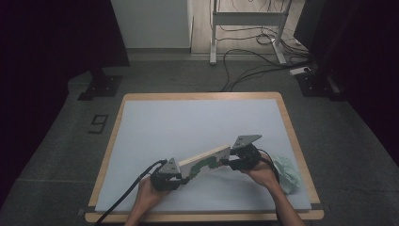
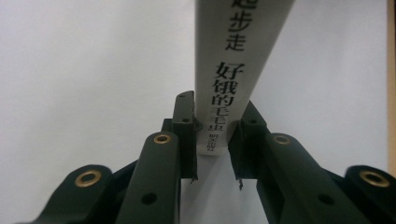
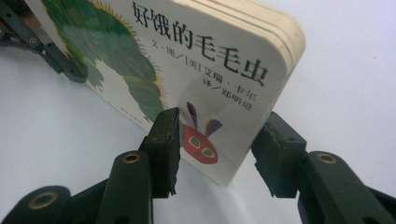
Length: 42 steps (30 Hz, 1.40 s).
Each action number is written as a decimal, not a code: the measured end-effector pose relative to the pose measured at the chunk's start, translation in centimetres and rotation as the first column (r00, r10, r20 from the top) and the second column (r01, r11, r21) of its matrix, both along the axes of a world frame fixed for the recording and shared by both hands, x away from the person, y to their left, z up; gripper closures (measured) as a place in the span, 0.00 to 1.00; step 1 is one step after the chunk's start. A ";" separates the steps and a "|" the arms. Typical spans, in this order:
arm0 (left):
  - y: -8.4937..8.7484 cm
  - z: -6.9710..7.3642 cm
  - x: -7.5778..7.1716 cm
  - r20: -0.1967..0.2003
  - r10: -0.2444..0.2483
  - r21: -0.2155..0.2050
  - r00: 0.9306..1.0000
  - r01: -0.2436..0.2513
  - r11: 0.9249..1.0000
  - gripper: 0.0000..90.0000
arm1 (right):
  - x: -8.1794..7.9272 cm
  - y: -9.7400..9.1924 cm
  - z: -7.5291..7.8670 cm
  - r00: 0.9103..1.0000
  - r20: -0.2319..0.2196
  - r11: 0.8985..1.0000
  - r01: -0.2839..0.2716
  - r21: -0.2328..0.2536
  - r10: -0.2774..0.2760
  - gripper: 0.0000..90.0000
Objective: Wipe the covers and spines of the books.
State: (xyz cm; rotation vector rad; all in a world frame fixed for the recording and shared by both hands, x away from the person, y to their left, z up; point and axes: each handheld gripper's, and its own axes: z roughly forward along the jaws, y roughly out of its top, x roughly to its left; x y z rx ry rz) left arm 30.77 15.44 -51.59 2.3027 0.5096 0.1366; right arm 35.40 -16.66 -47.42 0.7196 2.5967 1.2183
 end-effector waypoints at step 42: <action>2.6 2.1 2.4 -0.043 0.132 -0.138 0.990 -0.137 0.981 0.48 | 2.1 2.6 0.0 1.000 0.014 1.000 0.022 0.018 -0.022 0.51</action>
